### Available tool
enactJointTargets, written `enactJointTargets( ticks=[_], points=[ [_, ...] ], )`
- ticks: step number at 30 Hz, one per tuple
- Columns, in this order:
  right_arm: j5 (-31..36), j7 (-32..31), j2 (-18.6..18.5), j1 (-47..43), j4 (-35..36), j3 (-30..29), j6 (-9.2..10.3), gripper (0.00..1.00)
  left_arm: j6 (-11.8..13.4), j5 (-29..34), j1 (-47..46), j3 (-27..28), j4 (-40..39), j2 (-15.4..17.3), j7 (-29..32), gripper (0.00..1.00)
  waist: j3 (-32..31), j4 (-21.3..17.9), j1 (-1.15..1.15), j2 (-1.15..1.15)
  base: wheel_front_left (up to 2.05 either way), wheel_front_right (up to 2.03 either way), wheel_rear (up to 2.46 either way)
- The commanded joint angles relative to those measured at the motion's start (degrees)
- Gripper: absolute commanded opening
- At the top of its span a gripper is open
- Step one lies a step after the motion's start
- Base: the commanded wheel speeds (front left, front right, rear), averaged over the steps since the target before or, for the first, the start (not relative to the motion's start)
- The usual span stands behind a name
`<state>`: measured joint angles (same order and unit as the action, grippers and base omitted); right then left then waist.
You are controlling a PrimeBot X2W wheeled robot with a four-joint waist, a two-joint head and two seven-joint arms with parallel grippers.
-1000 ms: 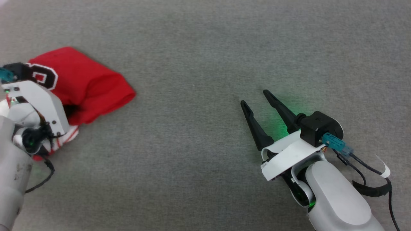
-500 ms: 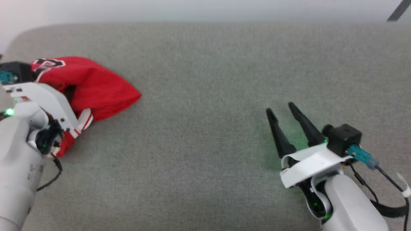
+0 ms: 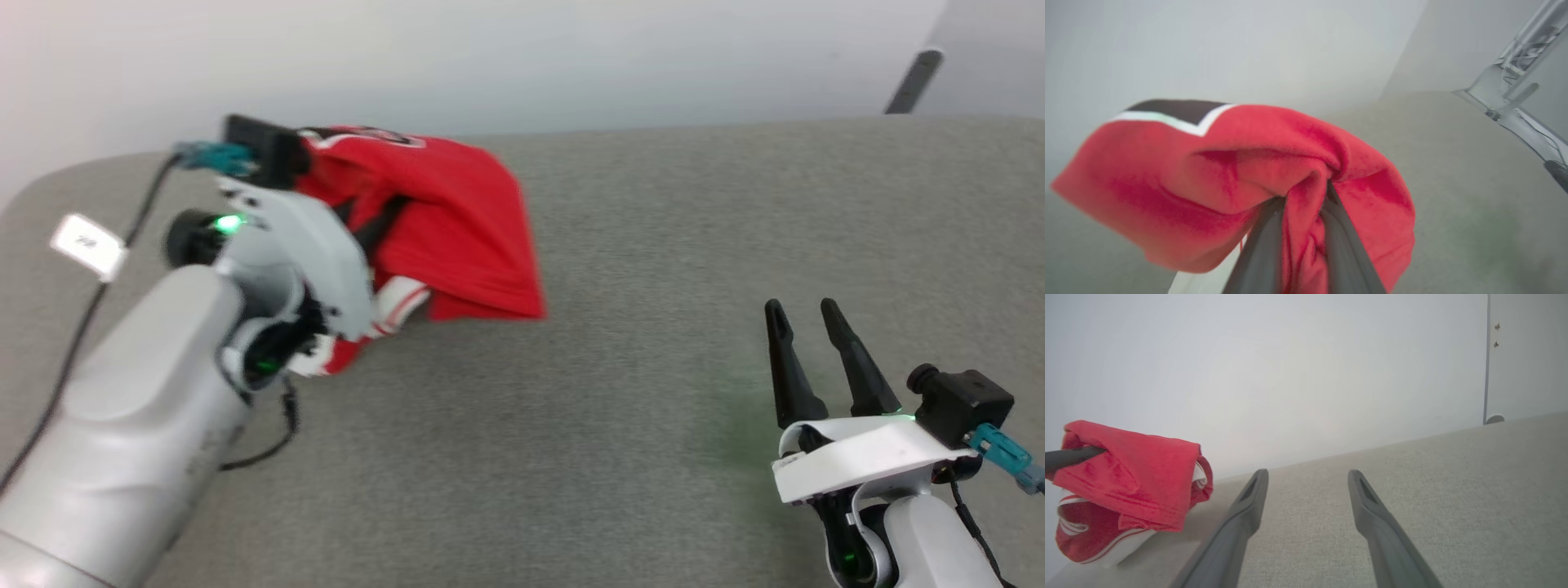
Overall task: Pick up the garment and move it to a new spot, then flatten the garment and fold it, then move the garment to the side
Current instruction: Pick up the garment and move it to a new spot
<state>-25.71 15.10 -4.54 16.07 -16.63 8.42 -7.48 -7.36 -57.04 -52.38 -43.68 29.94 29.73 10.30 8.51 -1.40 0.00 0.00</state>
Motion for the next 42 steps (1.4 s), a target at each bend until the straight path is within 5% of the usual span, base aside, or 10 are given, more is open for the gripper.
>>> enactJointTargets(
  ticks=[1, 10, 17, 25, 39, 41, 42],
  points=[
    [0.24, 0.05, 0.27, -0.52, 0.50, -0.47, -0.02, 1.00, -0.11, -0.21, 0.42, -0.46, -1.59, -0.60, 0.64, 0.00, 1.02, -3.41, 0.00, 0.00, 0.00, 0.00, 0.00],
    [-0.90, 0.05, 1.39, 0.22, 2.90, -2.68, -0.02, 1.00, 1.06, 1.44, -0.01, -6.21, -8.27, -5.94, 6.30, 0.00, 5.16, -11.83, 0.00, 0.00, 0.00, 0.00, 0.00],
    [-4.83, 0.05, 1.64, 1.30, 4.07, -1.87, -0.02, 1.00, 0.84, 3.87, -3.04, -9.60, 0.25, -11.86, 5.87, 0.00, 9.24, -18.99, 0.00, 0.00, 0.00, 0.00, 0.00],
    [-8.69, 0.05, 1.68, 1.14, 5.15, -1.63, -0.02, 1.00, 0.08, 4.90, -4.45, -12.54, 13.48, -12.55, 5.33, 0.00, 12.54, -25.39, 0.00, 0.00, 0.00, 0.00, 0.00],
    [-7.54, 0.05, 1.65, 2.59, 5.26, 0.50, -0.02, 1.00, 0.32, 1.05, -2.06, -21.32, 22.68, -10.12, 5.46, 0.00, 13.33, -25.84, 0.00, 0.00, 0.00, 0.00, 0.00],
    [-6.17, 0.05, 1.65, 3.01, 5.10, 0.48, -0.02, 1.00, 0.30, 0.50, -2.99, -22.49, 21.67, -10.62, 4.19, 0.10, 12.84, -24.78, 0.00, 0.00, 0.00, 0.00, 0.00],
    [-5.67, 0.05, 1.64, 3.20, 4.93, 0.42, -0.02, 1.00, 0.28, 0.71, -3.51, -23.39, 20.84, -10.74, 3.35, 0.25, 12.45, -24.17, 0.00, 0.00, 0.00, 0.00, 0.00]
  ],
)
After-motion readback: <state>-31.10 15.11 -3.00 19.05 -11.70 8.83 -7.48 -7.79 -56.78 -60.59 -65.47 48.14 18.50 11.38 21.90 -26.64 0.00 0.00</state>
